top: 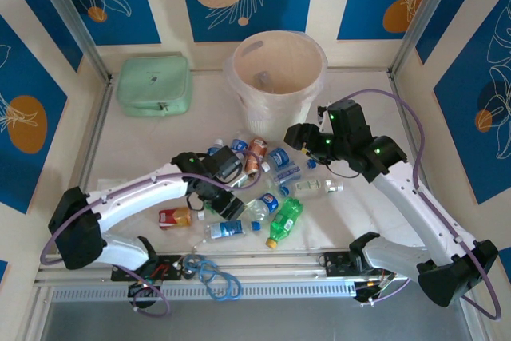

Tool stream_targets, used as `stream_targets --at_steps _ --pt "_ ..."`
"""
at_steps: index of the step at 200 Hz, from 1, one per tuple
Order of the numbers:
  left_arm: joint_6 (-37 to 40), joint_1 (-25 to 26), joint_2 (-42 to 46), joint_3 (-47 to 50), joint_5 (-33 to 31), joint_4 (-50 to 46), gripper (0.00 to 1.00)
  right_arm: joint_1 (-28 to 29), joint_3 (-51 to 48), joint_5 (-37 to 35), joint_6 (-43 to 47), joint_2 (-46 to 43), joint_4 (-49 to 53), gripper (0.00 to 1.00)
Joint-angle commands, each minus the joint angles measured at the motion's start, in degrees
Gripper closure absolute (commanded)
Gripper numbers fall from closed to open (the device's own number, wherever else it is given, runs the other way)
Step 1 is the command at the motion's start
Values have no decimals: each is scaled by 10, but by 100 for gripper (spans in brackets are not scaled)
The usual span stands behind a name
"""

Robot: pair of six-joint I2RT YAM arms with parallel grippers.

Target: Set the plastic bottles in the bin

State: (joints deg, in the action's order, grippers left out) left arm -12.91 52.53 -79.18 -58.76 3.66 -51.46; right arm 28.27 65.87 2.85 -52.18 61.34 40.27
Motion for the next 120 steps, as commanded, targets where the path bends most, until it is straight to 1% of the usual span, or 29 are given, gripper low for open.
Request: stream_targets --at_steps 1,44,84,120 --pt "17 9 -8 9 -7 7 16 -6 4 15 -6 -6 0 36" --pt "23 10 -13 12 -14 16 16 -9 8 20 -6 -4 -1 36" --pt "23 11 -22 13 -18 22 19 -11 8 20 -6 -3 -2 36" --pt "25 13 -24 20 -23 26 19 -11 1 21 -7 -4 -5 35"
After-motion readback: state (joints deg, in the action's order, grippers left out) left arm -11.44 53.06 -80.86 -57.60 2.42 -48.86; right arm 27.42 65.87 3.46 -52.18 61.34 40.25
